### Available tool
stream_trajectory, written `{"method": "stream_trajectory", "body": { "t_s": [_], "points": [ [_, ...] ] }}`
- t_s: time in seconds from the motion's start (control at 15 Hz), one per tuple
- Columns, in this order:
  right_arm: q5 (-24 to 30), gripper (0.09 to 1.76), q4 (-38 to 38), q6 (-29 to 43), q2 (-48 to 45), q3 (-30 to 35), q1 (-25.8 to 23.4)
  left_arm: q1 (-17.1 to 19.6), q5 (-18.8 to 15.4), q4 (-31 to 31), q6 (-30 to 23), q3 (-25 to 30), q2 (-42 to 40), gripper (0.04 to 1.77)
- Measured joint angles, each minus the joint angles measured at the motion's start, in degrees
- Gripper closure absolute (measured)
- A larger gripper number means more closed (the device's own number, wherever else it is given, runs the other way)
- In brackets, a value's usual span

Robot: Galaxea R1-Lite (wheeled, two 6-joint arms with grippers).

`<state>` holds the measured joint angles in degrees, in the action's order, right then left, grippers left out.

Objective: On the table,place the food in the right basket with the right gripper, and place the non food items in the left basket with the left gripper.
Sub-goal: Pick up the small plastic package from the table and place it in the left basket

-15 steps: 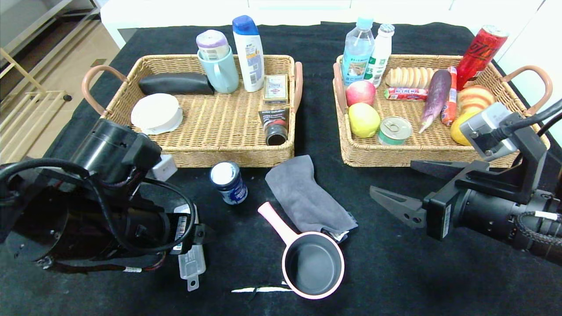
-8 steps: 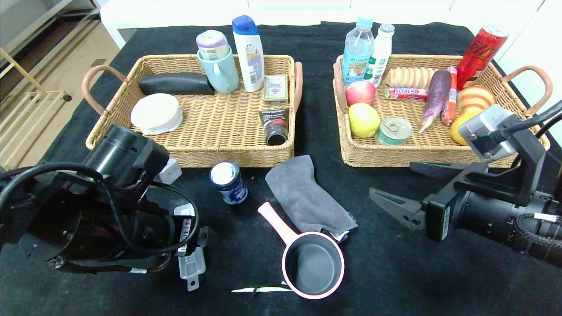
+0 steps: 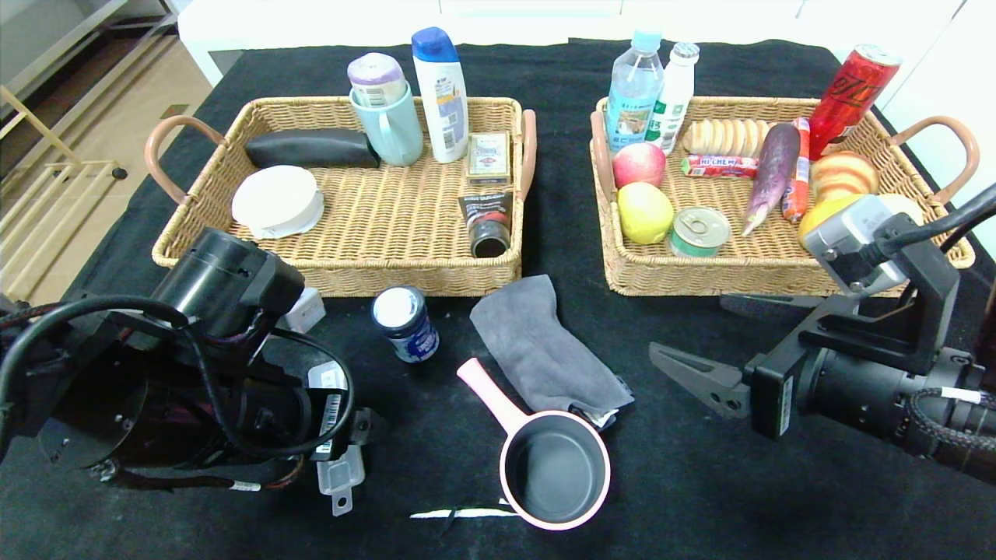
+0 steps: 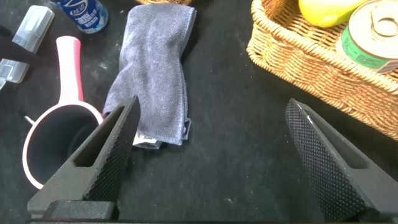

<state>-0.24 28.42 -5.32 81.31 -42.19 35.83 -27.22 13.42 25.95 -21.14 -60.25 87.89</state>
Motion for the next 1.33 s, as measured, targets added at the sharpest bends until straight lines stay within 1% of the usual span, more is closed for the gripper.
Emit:
{"method": "stream_trajectory", "body": {
  "t_s": [0.07,0.2,0.4,0.47,0.53,1.33],
  "points": [
    [0.0,0.15,0.0,0.0,0.0,0.1,0.0,0.0,0.0,0.0,0.0,0.1,0.0,0.29],
    [0.0,0.15,0.0,0.0,0.0,0.2,0.2,0.0,0.3,-0.1,0.0,0.1,0.1,0.61],
    [0.0,0.15,0.0,0.0,0.0,0.2,0.2,-0.1,0.4,-0.1,0.1,0.3,0.2,0.97],
    [0.0,0.15,0.0,0.0,0.0,0.3,0.3,-0.1,0.5,-0.1,0.2,0.4,0.2,1.04],
    [0.0,0.15,0.0,0.0,0.0,0.5,0.5,-0.1,0.5,-0.1,0.3,0.6,0.3,1.14],
    [-0.1,0.15,0.0,-0.3,-0.1,1.0,0.9,-0.6,0.5,-0.3,0.5,1.2,0.5,1.15]
  ]
}}
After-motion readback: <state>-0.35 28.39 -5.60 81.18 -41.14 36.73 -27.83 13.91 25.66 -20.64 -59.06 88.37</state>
